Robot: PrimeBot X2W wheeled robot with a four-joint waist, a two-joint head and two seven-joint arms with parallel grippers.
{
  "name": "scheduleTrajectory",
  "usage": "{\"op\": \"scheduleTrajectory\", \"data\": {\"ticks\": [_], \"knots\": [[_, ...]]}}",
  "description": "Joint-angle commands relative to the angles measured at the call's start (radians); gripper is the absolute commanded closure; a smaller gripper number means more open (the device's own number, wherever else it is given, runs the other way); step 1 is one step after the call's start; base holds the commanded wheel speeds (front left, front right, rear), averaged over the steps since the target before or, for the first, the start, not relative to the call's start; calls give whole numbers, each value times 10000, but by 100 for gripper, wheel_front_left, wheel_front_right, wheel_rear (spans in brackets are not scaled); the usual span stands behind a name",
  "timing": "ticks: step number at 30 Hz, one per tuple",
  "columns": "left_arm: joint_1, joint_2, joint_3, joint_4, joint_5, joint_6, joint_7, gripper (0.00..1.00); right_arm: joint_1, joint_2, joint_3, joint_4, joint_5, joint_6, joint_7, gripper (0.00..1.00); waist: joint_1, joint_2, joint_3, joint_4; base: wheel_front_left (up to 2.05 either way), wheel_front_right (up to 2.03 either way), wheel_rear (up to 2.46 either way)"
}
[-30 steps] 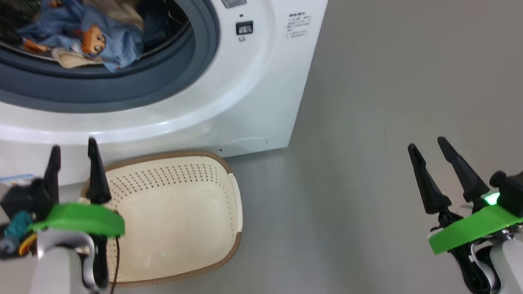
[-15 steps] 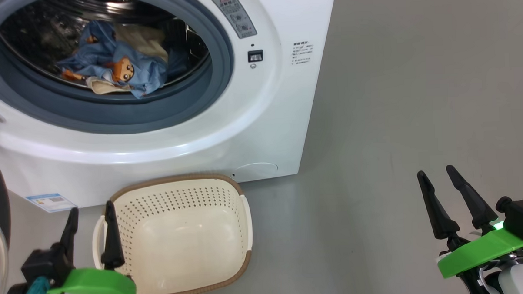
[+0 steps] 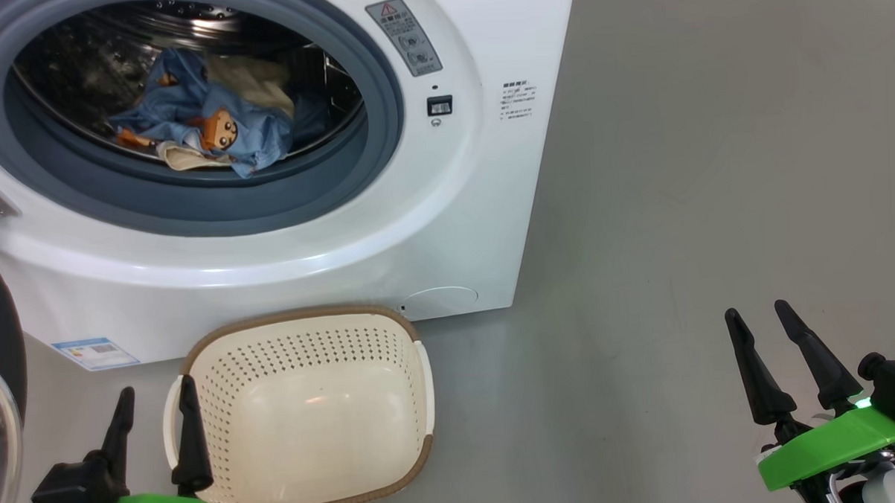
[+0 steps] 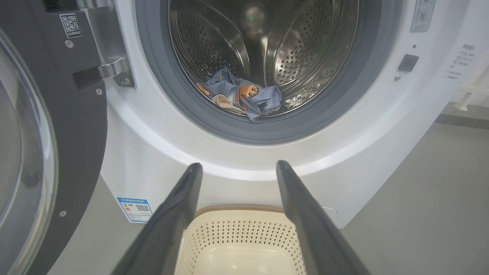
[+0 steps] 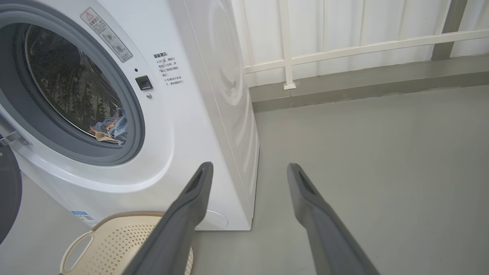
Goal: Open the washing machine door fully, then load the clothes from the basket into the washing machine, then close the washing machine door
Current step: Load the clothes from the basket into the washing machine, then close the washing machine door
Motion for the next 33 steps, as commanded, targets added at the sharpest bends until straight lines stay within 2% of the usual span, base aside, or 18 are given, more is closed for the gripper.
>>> {"op": "scheduleTrajectory", "data": {"ticks": [1, 13, 26, 33], "knots": [[-91, 136, 343, -293, -72, -22, -53, 0, 45, -187, 167, -239, -47, 14, -48, 0, 0, 0, 21, -13, 0, 0, 0], [-185, 134, 393, -412, -88, -23, -53, 0, 18, -155, 156, -276, -77, 14, -48, 0, 0, 0, 67, -70, -8, 8, 0], [-81, 134, 372, -590, -171, -23, -53, 0, -3, -150, 153, -295, -73, 14, -48, 0, 0, 0, 49, -62, -111, 111, 0], [-23, 134, 302, -730, -211, -23, -53, 0, 18, -161, 116, -290, -69, 14, -48, 0, 0, 0, 36, -21, -33, 33, 0]]}}
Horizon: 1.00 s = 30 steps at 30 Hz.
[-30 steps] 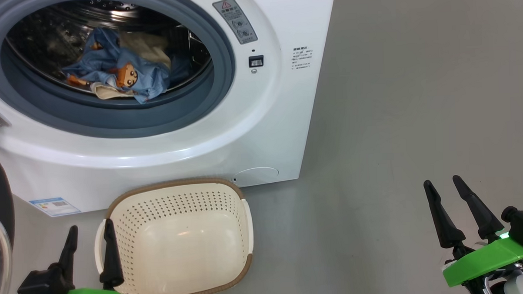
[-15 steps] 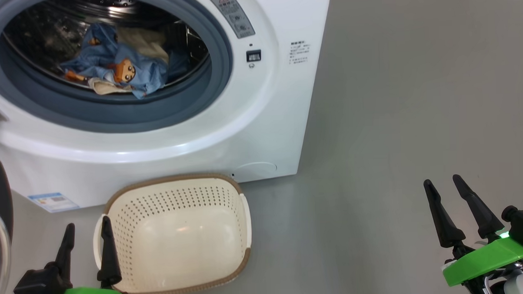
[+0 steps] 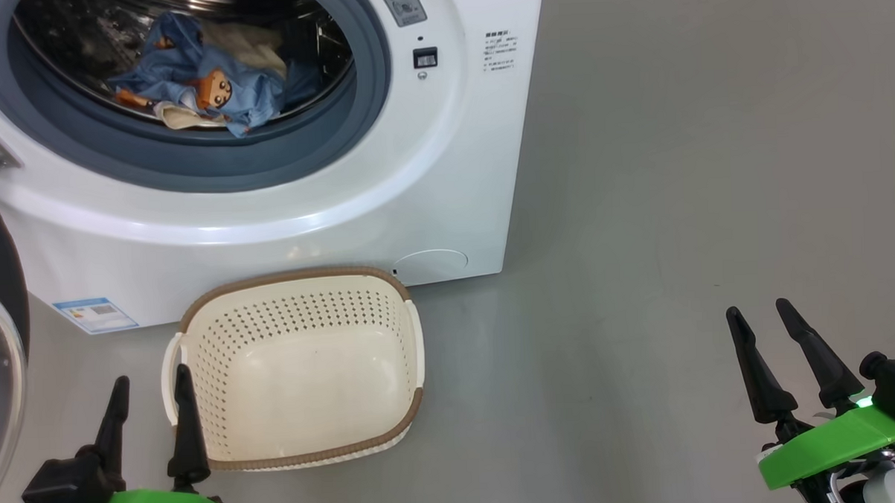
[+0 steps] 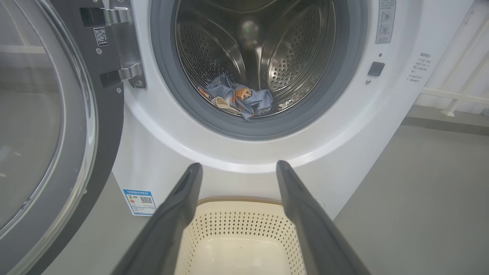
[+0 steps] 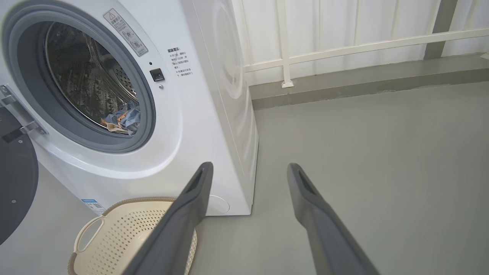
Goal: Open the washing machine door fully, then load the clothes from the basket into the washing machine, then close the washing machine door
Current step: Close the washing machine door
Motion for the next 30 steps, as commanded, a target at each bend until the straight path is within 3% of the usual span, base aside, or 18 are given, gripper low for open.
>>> {"op": "scheduleTrajectory", "data": {"ticks": [1, 15, 30], "knots": [[-39, 134, 282, -303, -90, -15, -53, 0, 16, -175, 154, -248, -54, 14, -48, 0, 0, 0, -3, 23, 0, 0, 0], [401, 133, 245, -704, -423, 157, -53, 0, 57, -248, 436, -341, -74, 14, -48, 0, 0, 0, -304, 657, 0, 0, 0], [1474, 133, 185, -1509, -1028, 997, -53, 0, -7, -502, 1429, -314, 28, 14, -48, 0, 0, 0, -814, 2716, 0, 0, 0]]}}
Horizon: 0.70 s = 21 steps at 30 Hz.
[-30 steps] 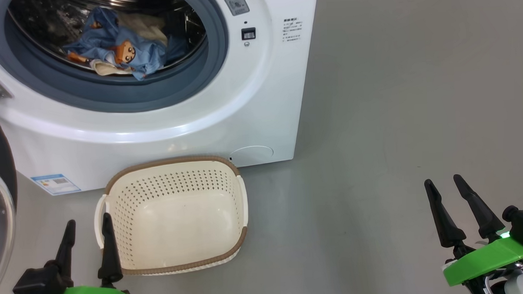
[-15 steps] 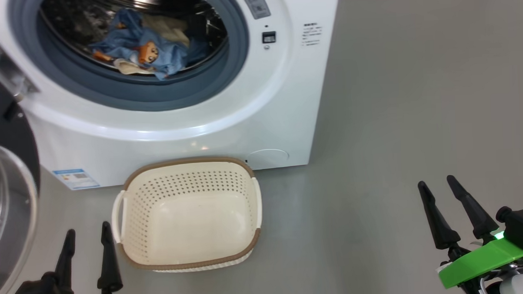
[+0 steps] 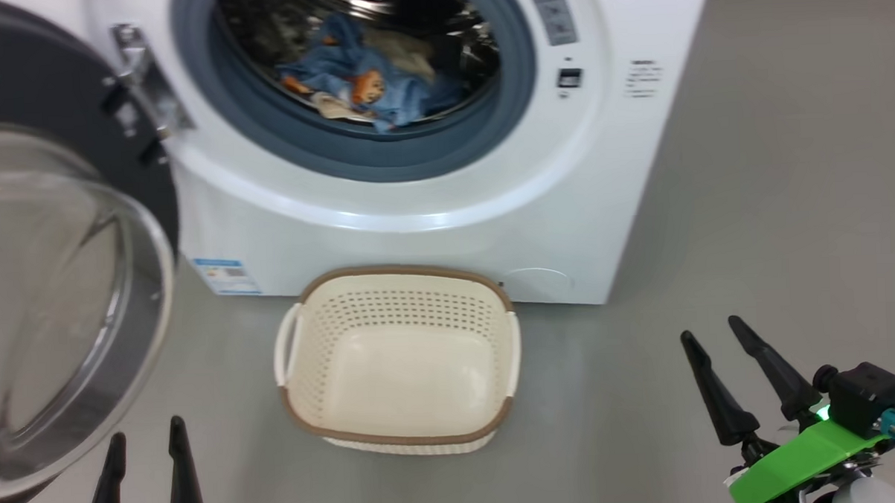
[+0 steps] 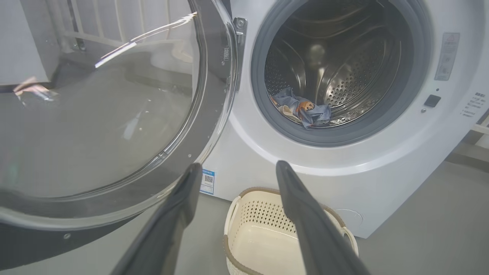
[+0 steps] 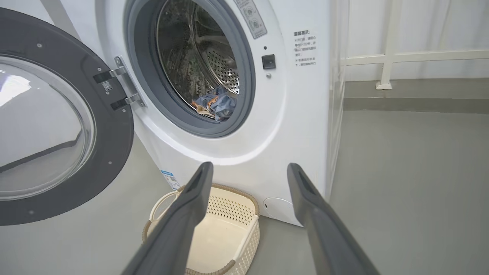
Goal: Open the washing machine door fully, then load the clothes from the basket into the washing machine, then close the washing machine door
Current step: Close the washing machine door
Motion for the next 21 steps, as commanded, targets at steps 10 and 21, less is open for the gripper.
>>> {"op": "scheduleTrajectory", "data": {"ticks": [10, 21], "knots": [[255, 126, 386, -489, -88, 299, -53, 0, -113, -337, 824, -218, 121, 14, -48, 0, 0, -1, -406, 2008, 0, 0, 0], [313, 126, 347, -477, -228, 473, -53, 0, -243, -332, 1133, -174, 143, 14, -48, 0, 0, -1, -423, 3216, 0, 0, 0]]}}
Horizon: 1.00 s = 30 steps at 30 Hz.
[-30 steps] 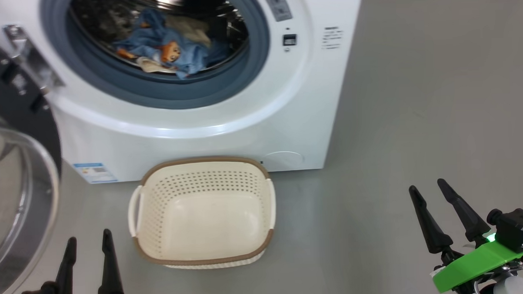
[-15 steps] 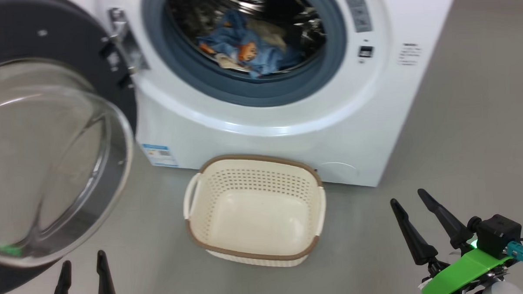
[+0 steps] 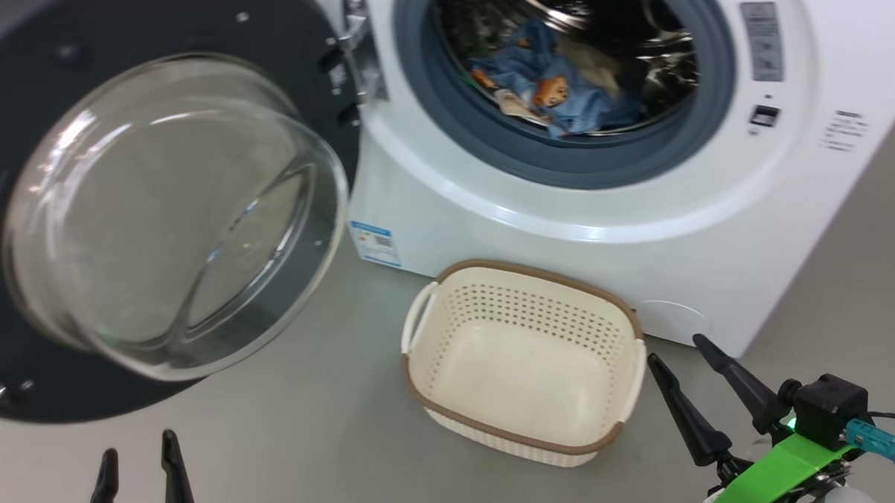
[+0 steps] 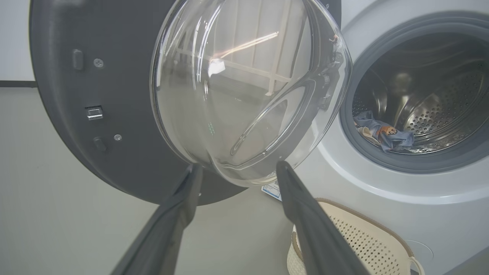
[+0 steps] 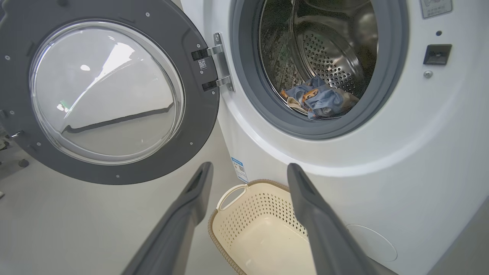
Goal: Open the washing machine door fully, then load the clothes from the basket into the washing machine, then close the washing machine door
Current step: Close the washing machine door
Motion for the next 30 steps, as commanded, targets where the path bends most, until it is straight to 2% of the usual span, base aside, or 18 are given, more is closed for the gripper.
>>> {"op": "scheduleTrajectory", "data": {"ticks": [1, 12, 25, 26, 27, 28, 30], "knots": [[-3, 124, 315, -271, -73, 63, -53, 0, -221, -117, 250, -204, 108, 14, -48, 0, 0, 0, -65, 570, 0, 0, 0], [158, 124, 300, -353, -252, 262, -53, 0, -353, -134, 483, -177, 136, 14, -48, 0, 0, 0, -92, 1191, 0, 0, 0], [-65, 124, 571, -596, -189, 169, -53, 0, -339, -110, 520, -183, 157, 14, -48, 0, 0, 0, -45, 1193, 0, 0, 0], [-139, 124, 667, -679, -180, 133, -53, 16, -350, -109, 516, -193, 154, 14, -48, 0, 0, 0, -23, 1179, 0, 0, 0], [-228, 124, 782, -783, -159, 78, -53, 67, -364, -108, 517, -201, 150, 14, -48, 0, 0, 0, 1, 1162, 0, 0, 0], [-347, 124, 940, -923, -228, 14, -53, 100, -377, -107, 513, -208, 148, 14, -48, 0, 0, 0, 23, 1147, 0, 0, 0], [-610, 124, 1313, -1278, -207, -186, -53, 100, -389, -90, 484, -216, 145, 14, -48, 0, 0, 0, 63, 1115, 0, 0, 0]]}}
